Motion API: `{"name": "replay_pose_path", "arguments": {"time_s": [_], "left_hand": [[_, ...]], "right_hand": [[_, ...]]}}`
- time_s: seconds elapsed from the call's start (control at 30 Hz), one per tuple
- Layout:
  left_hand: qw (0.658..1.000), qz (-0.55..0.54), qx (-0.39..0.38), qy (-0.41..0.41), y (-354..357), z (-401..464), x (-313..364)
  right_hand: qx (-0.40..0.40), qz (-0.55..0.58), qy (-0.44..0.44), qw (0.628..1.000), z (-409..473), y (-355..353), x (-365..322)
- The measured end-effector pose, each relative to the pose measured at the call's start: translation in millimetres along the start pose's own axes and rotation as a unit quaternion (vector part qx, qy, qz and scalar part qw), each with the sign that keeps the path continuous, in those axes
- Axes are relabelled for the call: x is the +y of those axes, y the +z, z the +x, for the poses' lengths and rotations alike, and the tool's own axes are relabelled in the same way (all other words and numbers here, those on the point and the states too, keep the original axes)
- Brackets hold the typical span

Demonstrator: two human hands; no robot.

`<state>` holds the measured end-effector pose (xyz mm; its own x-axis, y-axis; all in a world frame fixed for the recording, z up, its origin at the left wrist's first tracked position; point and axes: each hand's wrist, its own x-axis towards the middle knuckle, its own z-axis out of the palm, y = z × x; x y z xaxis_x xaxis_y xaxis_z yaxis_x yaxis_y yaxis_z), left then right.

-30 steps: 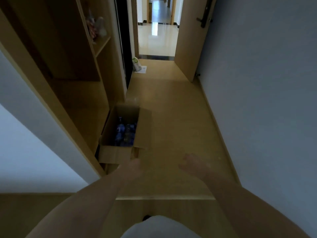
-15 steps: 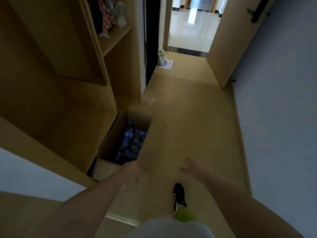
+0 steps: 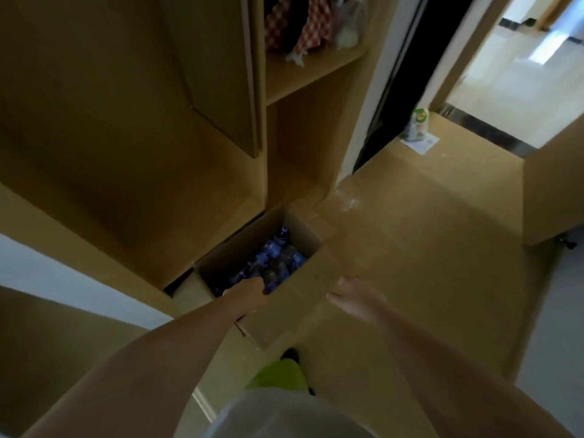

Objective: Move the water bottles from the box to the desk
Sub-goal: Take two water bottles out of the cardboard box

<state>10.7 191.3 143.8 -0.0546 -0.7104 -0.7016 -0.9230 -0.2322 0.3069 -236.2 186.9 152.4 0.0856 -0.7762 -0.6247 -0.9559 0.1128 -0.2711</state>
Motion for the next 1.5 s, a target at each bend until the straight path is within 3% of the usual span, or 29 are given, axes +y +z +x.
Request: {"name": "replay_pose_path", "arguments": {"time_s": [0.57, 0.97, 1.23, 1.4, 1.5], "left_hand": [[0.982, -0.138, 0.021, -0.129, -46, 100, 11], [0.913, -0.273, 0.062, -0.295, -32, 139, 32], [0.890, -0.332, 0.058, -0.307, -11, 204, 59], [0.873, -0.381, 0.051, -0.301, 28, 267, 50], [0.880, -0.366, 0.042, -0.300, 58, 312, 28]], "right_hand": [[-0.096, -0.117, -0.104, 0.983, 167, -103, -42], [-0.182, -0.226, -0.202, 0.935, 284, -126, -62], [-0.197, -0.299, -0.222, 0.907, 362, -98, -56], [-0.192, -0.302, -0.215, 0.909, 420, -38, -45], [-0.212, -0.281, -0.216, 0.911, 465, 12, -34]]}}
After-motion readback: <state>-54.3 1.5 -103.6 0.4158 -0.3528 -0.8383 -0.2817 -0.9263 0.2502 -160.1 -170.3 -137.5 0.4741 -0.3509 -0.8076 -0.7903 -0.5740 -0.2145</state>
